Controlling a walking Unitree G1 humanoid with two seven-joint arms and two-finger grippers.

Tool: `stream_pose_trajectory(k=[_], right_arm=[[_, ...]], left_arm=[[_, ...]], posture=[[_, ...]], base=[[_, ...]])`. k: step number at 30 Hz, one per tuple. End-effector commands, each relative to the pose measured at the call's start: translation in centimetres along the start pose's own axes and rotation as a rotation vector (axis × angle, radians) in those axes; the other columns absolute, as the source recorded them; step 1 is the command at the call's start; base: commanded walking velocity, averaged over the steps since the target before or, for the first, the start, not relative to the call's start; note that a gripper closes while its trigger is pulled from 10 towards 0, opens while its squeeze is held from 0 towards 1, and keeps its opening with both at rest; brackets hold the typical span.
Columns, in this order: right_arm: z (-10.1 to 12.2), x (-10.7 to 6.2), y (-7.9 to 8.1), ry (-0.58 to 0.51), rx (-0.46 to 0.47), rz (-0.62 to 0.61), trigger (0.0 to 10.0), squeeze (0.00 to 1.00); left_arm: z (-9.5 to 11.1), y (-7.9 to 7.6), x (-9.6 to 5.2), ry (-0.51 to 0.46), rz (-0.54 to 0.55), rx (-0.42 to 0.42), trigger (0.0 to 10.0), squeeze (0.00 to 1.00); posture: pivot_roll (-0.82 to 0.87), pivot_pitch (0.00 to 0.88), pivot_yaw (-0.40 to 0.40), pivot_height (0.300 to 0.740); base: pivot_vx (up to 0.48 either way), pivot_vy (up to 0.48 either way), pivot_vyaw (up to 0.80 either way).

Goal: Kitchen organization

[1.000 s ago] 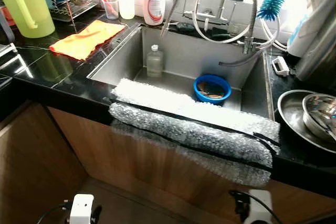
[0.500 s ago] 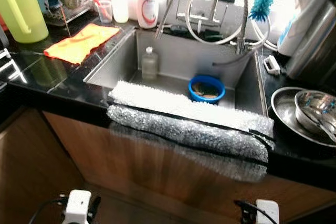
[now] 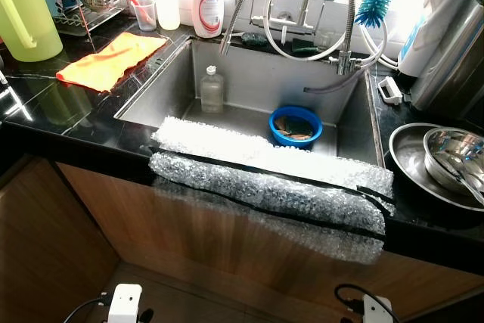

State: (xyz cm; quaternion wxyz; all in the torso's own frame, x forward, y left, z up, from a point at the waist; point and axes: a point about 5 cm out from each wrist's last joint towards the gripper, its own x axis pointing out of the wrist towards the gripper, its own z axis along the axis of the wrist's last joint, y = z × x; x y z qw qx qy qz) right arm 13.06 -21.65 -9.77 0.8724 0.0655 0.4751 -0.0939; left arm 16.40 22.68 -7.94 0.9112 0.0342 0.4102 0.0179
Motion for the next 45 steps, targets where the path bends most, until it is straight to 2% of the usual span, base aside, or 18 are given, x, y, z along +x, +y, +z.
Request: stream_pose_trajectory(k=[1, 10, 20, 34, 39, 45], right_arm=[[-0.2, 0.0, 0.0, 0.004, 0.018, 0.001, 10.0, 0.0], [-0.9, -0.1, 0.6, 0.026, 0.029, 0.016, 10.0, 0.0], [-1.2, -0.1, 1.0, 0.035, 0.054, 0.036, 10.0, 0.0], [-1.5, -0.1, 1.1, 0.05, 0.061, 0.036, 10.0, 0.0], [-1.6, -0.1, 1.2, 0.055, 0.061, 0.036, 10.0, 0.0], [-1.7, -0.1, 1.2, 0.06, 0.062, 0.037, 10.0, 0.0]], left_arm=[[-0.4, 0.1, 0.0, 0.026, 0.005, -0.015, 10.0, 0.0], [-0.8, -0.1, -0.1, 0.053, 0.005, -0.034, 10.0, 0.0], [-1.2, 0.1, -0.2, 0.07, 0.009, -0.025, 10.0, 0.0], [-0.7, -0.1, 0.0, 0.058, 0.0, -0.022, 10.0, 0.0], [-0.6, -0.2, 0.1, 0.058, -0.005, -0.012, 10.0, 0.0], [-0.3, -0.4, 0.2, 0.039, -0.015, -0.005, 10.0, 0.0]], posture=[[-0.07, 0.0, -0.083, 0.74], [-0.07, 0.0, -0.081, 0.74], [-0.07, 0.0, -0.083, 0.74], [-0.06, 0.0, -0.078, 0.74], [-0.06, 0.0, -0.074, 0.74], [-0.05, 0.0, -0.074, 0.74]], base=[[0.0, 0.0, 0.0], [0.0, 0.089, 0.0], [0.0, 0.087, -0.59], [0.0, 0.0, -0.58], [0.0, 0.466, -0.57], [0.0, 0.0, -0.57]])
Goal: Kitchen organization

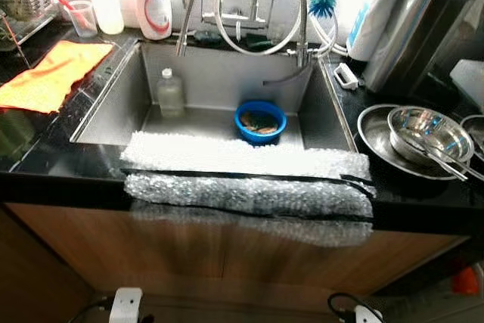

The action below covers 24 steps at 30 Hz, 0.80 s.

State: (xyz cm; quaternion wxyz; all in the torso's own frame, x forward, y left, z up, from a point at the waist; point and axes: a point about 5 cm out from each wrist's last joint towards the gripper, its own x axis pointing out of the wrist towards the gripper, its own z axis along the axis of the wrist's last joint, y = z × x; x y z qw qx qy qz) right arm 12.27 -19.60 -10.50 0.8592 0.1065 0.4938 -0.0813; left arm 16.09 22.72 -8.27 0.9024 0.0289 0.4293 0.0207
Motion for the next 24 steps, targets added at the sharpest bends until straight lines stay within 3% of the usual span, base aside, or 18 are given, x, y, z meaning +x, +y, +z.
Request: stream_pose_trajectory(k=[1, 24], right_arm=[[-0.27, -0.15, -0.63, 0.005, 0.005, -0.02, 10.0, 0.0], [-0.18, -0.04, -0.08, 0.002, 0.004, -0.006, 10.0, 0.0]], left_arm=[[0.22, -0.39, 0.12, -0.005, -0.015, 0.006, 10.0, 0.0], [0.47, -0.6, 0.2, -0.014, -0.033, 0.003, 10.0, 0.0]], posture=[[-0.05, 0.0, -0.074, 0.74], [-0.05, 0.0, -0.073, 0.74]], base=[[0.0, 0.0, -0.57], [0.0, 0.016, -0.57]])
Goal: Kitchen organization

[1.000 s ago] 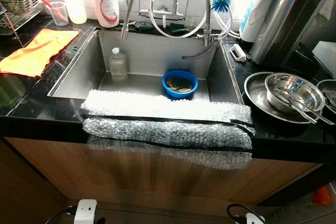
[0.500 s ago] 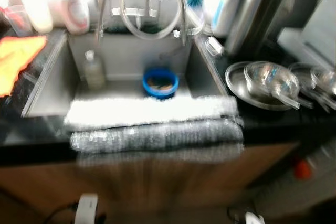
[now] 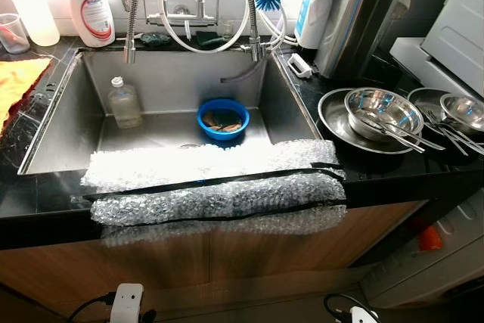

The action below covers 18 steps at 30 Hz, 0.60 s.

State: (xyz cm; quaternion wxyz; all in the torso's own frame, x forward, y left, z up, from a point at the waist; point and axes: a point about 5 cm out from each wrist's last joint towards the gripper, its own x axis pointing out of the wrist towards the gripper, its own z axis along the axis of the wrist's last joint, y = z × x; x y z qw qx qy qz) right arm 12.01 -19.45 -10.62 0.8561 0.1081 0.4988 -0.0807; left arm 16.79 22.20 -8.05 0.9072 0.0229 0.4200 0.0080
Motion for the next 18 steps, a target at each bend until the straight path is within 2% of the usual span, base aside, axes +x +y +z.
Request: stream_pose_trajectory(k=[1, 3, 18], right_arm=[[0.14, -0.01, -0.14, -0.01, 0.002, -0.007, 10.0, 0.0], [0.16, 0.0, -0.08, -0.011, 0.002, -0.006, 10.0, 0.0], [0.26, 0.07, 0.32, -0.019, 0.0, 0.004, 10.0, 0.0]], left_arm=[[-0.23, -0.09, -0.05, 0.008, -0.005, 0.002, 10.0, 0.0], [-0.16, -0.1, -0.05, 0.002, -0.009, 0.011, 10.0, 0.0], [-0.16, -0.11, -0.06, 0.002, -0.02, 0.032, 10.0, 0.0]], posture=[[-0.05, 0.0, -0.073, 0.74], [-0.05, 0.0, -0.073, 0.74], [-0.04, 0.0, -0.07, 0.74]], base=[[0.0, 0.375, -0.56], [0.0, 0.27, -0.56], [0.0, 0.0, -0.55]])
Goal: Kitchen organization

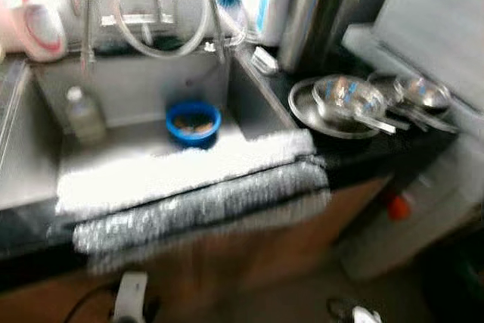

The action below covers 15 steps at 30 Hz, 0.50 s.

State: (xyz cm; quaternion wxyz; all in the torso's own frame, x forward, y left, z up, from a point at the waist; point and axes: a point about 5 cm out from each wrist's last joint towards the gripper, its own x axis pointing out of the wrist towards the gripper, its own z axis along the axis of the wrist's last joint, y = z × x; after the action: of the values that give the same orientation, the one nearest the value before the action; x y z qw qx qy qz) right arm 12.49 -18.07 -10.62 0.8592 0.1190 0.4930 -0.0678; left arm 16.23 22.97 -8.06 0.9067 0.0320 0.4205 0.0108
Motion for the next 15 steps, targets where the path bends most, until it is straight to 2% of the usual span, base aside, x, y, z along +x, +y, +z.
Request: stream_pose_trajectory(k=[1, 6, 8, 15], right_arm=[[0.24, -0.16, -1.12, -0.01, -0.007, -0.031, 10.0, 0.0], [0.29, -0.15, -1.08, -0.012, -0.009, -0.028, 10.0, 0.0], [0.4, -0.15, -1.09, -0.022, -0.006, -0.026, 10.0, 0.0], [0.45, -0.17, -1.14, -0.032, 0.001, -0.03, 10.0, 0.0]], left_arm=[[0.33, -0.88, 0.25, -0.001, -0.033, 0.019, 10.0, 0.0], [0.33, -0.95, 0.27, 0.0, -0.036, 0.023, 10.0, 0.0], [0.3, -1.0, 0.26, 0.001, -0.037, 0.025, 10.0, 0.0], [-0.03, -1.17, 0.2, 0.012, -0.043, 0.039, 10.0, 0.0]], posture=[[-0.04, 0.0, -0.07, 0.74], [-0.04, 0.0, -0.071, 0.74], [-0.04, 0.0, -0.072, 0.727], [-0.04, 0.0, -0.072, 0.727]], base=[[0.0, 0.0, -0.55], [0.0, 0.0, -0.55], [0.0, 0.0, -0.4], [0.0, 0.0, 0.0]])
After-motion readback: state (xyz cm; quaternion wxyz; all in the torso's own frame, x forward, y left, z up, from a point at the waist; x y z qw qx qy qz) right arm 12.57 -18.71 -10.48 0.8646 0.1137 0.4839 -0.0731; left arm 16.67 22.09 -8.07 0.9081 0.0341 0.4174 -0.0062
